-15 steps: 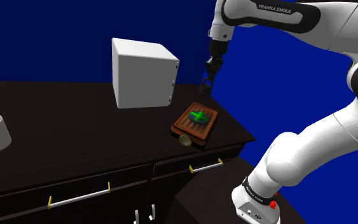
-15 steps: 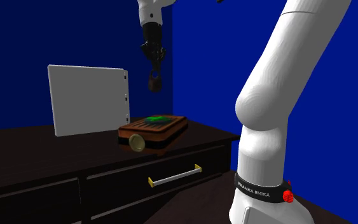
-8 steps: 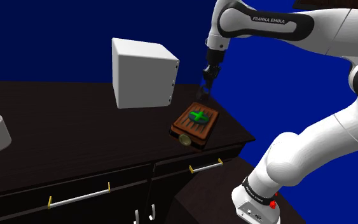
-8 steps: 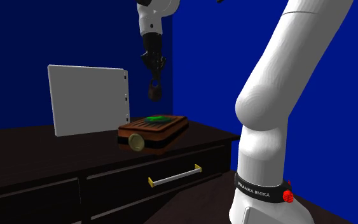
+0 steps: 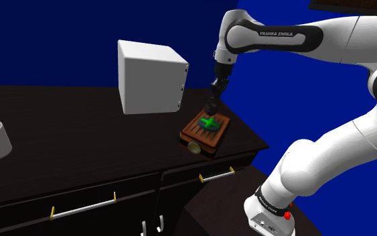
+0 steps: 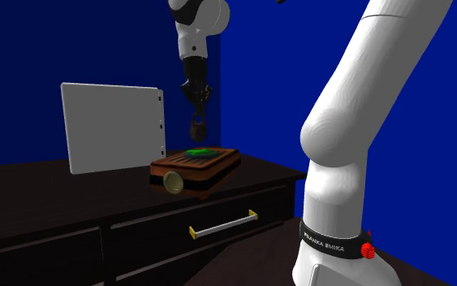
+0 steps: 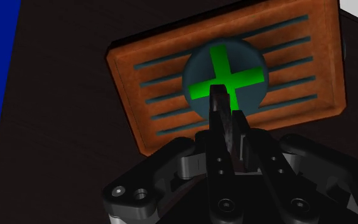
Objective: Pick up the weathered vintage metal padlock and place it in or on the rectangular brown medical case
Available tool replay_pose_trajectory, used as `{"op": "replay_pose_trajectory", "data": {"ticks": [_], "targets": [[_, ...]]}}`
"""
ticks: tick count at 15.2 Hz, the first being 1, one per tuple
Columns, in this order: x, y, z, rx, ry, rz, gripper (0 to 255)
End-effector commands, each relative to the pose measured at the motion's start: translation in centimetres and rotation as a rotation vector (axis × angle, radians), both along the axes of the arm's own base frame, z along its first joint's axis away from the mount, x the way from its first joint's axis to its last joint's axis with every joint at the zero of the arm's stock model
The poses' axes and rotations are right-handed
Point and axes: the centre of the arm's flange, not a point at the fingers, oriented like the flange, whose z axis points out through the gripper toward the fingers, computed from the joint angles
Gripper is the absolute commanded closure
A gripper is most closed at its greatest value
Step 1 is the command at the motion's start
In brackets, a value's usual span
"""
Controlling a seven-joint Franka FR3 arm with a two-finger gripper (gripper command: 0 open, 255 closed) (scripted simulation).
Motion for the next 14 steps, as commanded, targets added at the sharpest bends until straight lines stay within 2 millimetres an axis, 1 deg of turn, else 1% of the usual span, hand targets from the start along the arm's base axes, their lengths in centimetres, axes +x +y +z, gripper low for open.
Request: {"op": "replay_pose_trajectory", "data": {"ticks": [1, 8, 9, 14], "targets": [[-0.05, -0.03, -1.22, 0.000, 0.000, 0.000, 255], [-0.05, -0.03, -1.22, 0.000, 0.000, 0.000, 255], [-0.05, -0.03, -1.22, 0.000, 0.000, 0.000, 0], [-0.05, -0.03, -1.22, 0.000, 0.000, 0.000, 0]]}}
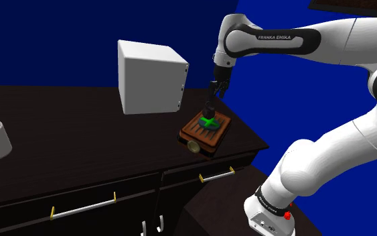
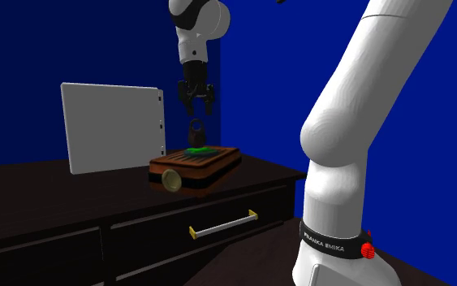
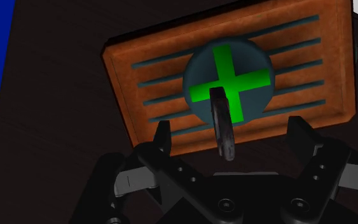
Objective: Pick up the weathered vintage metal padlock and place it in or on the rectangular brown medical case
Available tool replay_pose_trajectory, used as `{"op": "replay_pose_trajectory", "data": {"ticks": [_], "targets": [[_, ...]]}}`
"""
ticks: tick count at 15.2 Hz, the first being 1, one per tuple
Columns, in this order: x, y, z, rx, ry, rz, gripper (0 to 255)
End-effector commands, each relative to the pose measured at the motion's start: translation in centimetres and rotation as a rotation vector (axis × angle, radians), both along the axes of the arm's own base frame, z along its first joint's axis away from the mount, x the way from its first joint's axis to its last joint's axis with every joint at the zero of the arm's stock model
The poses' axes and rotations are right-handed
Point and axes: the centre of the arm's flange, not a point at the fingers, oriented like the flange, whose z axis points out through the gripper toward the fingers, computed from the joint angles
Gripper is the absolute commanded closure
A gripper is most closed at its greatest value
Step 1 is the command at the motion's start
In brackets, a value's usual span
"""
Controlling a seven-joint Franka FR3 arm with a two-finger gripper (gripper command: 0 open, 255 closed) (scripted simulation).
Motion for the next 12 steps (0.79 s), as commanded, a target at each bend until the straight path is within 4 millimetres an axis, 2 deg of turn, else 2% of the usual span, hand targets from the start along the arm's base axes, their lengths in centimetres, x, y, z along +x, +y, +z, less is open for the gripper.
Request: {"op": "replay_pose_trajectory", "data": {"ticks": [1, 4, 12], "targets": [[0.1, 0.0, 1.3, 0.000, 0.000, 0.000, 0], [0.6, 0.1, 5.0, 0.000, 0.000, 0.000, 0], [0.6, 0.1, 5.0, 0.000, 0.000, 0.000, 0]]}}
